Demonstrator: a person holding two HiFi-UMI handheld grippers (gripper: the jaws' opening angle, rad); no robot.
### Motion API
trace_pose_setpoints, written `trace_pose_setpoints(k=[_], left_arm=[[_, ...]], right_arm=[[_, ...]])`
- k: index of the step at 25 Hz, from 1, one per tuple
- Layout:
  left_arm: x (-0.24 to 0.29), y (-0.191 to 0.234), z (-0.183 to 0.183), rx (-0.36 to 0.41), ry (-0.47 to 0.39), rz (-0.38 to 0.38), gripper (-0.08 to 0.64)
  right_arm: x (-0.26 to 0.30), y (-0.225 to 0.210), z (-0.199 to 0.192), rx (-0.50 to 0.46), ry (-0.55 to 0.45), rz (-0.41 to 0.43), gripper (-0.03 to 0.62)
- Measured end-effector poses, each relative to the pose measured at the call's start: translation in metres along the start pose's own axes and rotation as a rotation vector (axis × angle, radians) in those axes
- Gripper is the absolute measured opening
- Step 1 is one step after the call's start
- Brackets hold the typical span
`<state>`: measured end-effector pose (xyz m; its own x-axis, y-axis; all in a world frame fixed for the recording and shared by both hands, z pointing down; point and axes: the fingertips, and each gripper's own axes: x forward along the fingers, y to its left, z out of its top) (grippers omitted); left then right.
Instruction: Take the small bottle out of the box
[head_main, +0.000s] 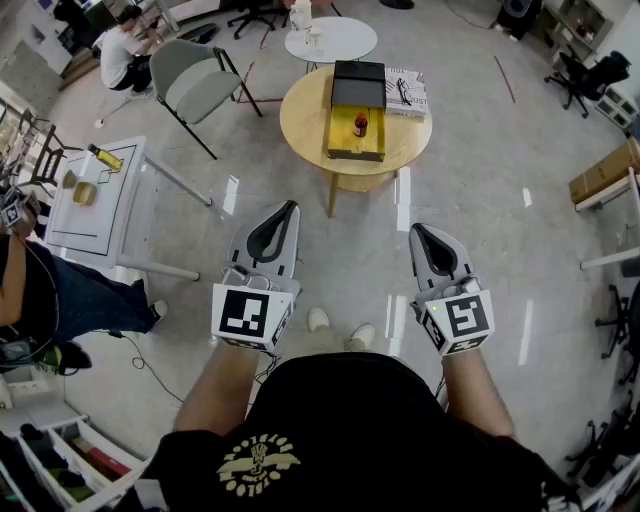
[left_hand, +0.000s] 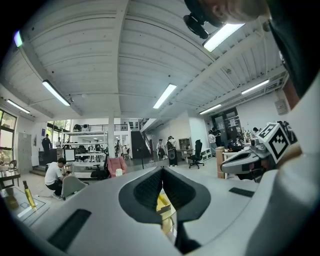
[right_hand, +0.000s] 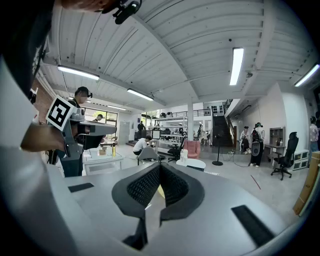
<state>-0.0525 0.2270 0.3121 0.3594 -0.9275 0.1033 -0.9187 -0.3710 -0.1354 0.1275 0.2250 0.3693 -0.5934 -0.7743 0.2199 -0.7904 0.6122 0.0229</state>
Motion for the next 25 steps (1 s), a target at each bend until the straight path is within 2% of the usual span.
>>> trace_pose_setpoints(k=[10, 17, 25], left_arm=[[0.003, 0.026, -0.014, -0.02, -0.003, -0.031, 0.016], [0.008, 0.059, -0.013, -0.064, -0.047, -0.041, 0.015], [0.017, 0.058, -0.007, -0.041, -0.099, -0.135, 0.017]], right_arm=[[0.029, 0.017, 0.006, 0.01, -0.008, 0.002, 0.014], [0.042, 0.023, 0.024, -0.013, -0.012, -0.053, 0.014], [0.038, 0.03, 0.03, -0.021, -0.028, -0.12, 0.014]])
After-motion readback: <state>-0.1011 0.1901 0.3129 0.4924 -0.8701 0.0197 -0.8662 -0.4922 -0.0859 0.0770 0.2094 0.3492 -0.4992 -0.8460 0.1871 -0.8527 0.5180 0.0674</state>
